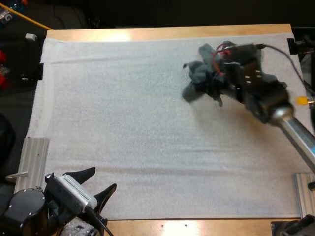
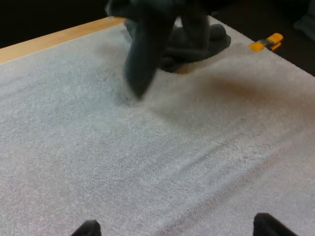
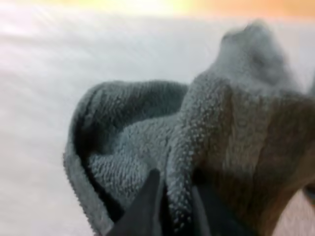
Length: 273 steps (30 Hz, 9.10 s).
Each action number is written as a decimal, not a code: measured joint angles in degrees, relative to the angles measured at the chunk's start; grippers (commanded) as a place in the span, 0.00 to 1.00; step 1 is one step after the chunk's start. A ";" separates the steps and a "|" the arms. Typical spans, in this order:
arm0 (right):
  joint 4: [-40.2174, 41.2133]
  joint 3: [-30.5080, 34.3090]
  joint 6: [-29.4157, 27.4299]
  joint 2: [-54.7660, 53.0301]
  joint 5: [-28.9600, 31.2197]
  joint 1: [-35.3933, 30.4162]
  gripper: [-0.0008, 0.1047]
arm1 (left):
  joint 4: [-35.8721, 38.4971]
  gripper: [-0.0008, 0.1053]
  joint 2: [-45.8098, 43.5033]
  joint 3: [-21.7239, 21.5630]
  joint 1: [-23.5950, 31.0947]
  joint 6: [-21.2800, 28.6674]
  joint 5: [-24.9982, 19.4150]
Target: Pick towel from pile, fold and stack
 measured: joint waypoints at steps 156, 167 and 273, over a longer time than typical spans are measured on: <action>21.73 -16.66 7.90 -1.30 13.28 30.19 0.01 | 12.92 0.58 0.00 0.00 0.00 -0.37 0.00; 11.41 -10.31 11.91 9.50 -1.03 30.19 0.01 | 12.92 0.58 0.00 0.00 0.00 -0.37 0.00; -3.02 8.85 7.94 20.10 15.77 14.49 0.01 | 15.93 0.58 0.00 0.00 0.00 -3.80 -2.56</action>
